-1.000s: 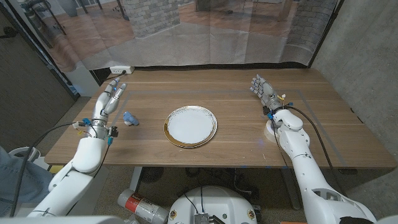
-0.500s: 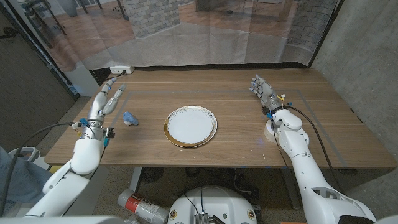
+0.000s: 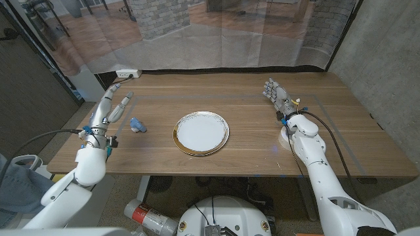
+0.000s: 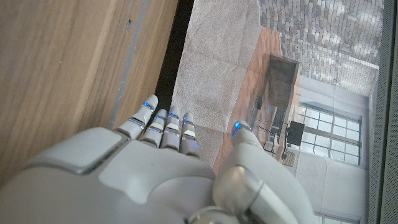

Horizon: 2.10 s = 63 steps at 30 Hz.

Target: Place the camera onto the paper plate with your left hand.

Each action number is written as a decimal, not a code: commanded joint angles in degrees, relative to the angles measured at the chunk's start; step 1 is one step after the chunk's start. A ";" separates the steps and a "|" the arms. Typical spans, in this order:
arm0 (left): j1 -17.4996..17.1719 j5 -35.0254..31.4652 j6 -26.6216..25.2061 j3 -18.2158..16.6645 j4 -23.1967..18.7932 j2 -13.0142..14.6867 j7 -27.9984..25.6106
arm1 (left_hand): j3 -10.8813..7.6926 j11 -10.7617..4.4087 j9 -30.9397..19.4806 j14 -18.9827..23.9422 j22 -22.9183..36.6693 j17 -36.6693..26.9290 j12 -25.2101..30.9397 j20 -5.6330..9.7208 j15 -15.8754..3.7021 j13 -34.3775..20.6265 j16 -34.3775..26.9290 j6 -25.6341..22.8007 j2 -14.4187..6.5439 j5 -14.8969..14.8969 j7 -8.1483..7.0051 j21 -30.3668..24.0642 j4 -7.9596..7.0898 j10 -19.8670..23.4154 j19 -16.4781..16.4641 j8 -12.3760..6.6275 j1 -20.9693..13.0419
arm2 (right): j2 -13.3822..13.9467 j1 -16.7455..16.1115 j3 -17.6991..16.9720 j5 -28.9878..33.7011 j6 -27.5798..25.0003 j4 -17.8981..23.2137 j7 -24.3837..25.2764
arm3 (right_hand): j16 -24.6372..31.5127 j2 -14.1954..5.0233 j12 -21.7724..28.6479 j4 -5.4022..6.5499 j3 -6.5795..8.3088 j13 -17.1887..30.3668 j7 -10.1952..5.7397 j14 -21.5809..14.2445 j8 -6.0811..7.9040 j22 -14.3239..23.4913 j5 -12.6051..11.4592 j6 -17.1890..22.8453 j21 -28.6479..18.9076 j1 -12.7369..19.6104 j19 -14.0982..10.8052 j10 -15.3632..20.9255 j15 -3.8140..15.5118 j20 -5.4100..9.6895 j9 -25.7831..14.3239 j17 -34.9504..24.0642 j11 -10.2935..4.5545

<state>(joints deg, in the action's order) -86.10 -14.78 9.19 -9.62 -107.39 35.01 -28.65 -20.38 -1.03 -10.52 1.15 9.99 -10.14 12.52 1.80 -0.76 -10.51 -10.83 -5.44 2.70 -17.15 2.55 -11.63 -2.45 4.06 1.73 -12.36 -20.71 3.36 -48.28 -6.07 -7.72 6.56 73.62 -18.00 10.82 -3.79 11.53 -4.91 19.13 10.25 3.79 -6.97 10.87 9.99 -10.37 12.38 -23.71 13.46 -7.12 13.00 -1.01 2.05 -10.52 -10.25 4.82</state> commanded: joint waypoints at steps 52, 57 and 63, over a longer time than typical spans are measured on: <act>-4.22 -13.63 -28.65 2.11 -10.88 5.49 0.17 | -0.77 0.43 -0.39 0.39 0.15 -0.15 -0.72 -7.08 0.59 -0.39 0.01 1.09 2.67 -1.89 -2.93 -0.50 7.10 0.17 -3.78 0.74 -10.51 | 0.10 -0.90 0.51 0.06 -0.27 1.26 0.01 | 0.00 -0.47 0.41 -0.53 0.08 0.22 -0.69 -0.40 0.32 0.23 -0.06 0.71 1.16 -0.04 -0.96 0.50 -0.39 1.62 -0.28 -0.26 -0.09; -4.01 -15.60 -32.65 3.54 -12.00 5.97 0.01 | -0.53 1.45 -0.47 0.71 0.21 -0.25 -0.61 -9.08 1.31 -0.51 -0.07 1.88 3.69 -2.15 -5.75 -0.58 8.33 0.43 -4.76 1.00 -12.19 | 0.09 -0.66 0.54 0.09 -0.09 0.87 -0.06 | -0.01 -0.49 0.42 -0.54 0.06 0.22 -0.65 -0.36 0.31 0.24 -0.05 0.70 1.28 -0.08 -0.92 0.53 -0.36 1.59 -0.28 -0.27 -0.02; -4.02 -16.13 -34.95 4.26 -12.77 6.57 0.00 | -0.13 2.19 -0.56 1.37 0.33 -0.46 -0.61 -12.99 2.29 -0.67 -0.33 2.50 4.43 -2.34 -7.21 -0.94 9.06 0.21 -6.51 1.07 -13.32 | 0.04 -0.39 0.57 0.05 0.01 0.47 -0.24 | -0.03 -0.47 0.43 -0.60 0.06 0.23 -0.69 -0.32 0.31 0.24 -0.05 0.71 1.39 -0.05 -0.93 0.55 -0.39 1.54 -0.28 -0.25 -0.09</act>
<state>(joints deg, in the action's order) -90.32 -28.70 -20.02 -7.11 -118.47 40.52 -28.69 -20.54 0.85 -10.82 2.12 9.99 -10.28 11.64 -9.90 1.04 -11.01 -10.83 -2.88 7.24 -19.13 -3.74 -12.09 6.26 4.07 -4.16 -11.41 -33.23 3.51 -49.11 -5.56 -7.64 6.28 74.84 -18.00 10.82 -3.79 11.53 -5.39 19.13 10.25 3.26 -7.08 10.87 9.99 -10.37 12.91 -22.45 13.46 -7.74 13.21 -1.12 2.05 -10.52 -10.25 4.62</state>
